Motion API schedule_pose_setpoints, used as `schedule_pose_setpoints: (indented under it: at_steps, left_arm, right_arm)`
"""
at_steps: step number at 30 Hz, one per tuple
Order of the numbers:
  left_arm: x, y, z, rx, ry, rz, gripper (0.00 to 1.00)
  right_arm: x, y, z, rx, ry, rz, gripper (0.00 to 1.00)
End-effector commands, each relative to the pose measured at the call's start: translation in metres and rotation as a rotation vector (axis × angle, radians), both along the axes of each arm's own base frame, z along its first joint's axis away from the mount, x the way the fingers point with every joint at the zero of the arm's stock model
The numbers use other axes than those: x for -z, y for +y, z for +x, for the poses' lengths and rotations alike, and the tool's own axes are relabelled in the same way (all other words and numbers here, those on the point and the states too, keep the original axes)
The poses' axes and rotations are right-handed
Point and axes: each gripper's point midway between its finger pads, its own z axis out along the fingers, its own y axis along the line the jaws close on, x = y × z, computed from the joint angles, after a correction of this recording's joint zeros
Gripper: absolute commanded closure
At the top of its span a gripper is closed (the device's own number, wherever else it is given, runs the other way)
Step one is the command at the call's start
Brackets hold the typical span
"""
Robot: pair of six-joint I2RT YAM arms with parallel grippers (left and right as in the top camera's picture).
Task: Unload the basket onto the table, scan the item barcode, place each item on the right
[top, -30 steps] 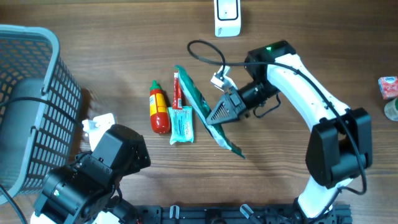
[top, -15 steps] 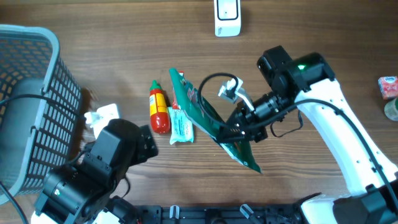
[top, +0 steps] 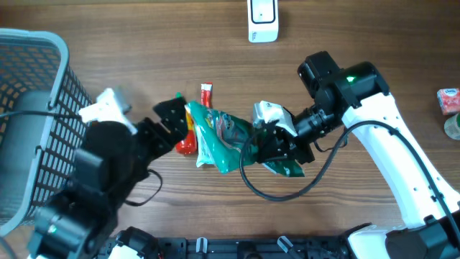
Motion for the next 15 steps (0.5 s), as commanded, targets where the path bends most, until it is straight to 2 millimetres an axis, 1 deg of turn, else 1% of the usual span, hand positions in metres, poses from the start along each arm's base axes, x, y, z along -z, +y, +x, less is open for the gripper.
schedule_pose_setpoints:
  at_steps: [1,3,6,7,9,15]
  left_arm:
    - [-0.054,-0.01,-0.02,0.111,-0.106,-0.17,0.0]
    - [-0.074,-0.03,-0.032,0.254,-0.15,-0.25,0.0]
    - [-0.082,-0.051,-0.043,0.401,-0.146,-0.309,0.0]
    - [-0.079,-0.058,-0.046,0.439,-0.108,-0.337,0.0]
    - [-0.069,-0.065,-0.046,0.472,-0.049,-0.349,0.0]
    - [-0.017,-0.071,-0.032,0.433,0.203,-0.33,0.0]
  right_arm:
    - [0.004,0.0,0.006,-0.023,-0.069,0.003,0.96]
    - [0.003,0.003,0.01,-0.022,-0.085,0.018,0.95]
    - [0.001,0.005,0.012,-0.022,-0.094,0.038,0.95]
    - [0.001,0.005,0.012,-0.022,-0.094,0.038,0.95]
    - [0.001,0.005,0.012,-0.022,-0.094,0.038,0.95]
    - [0.001,0.005,0.01,-0.022,-0.087,0.034,0.95]
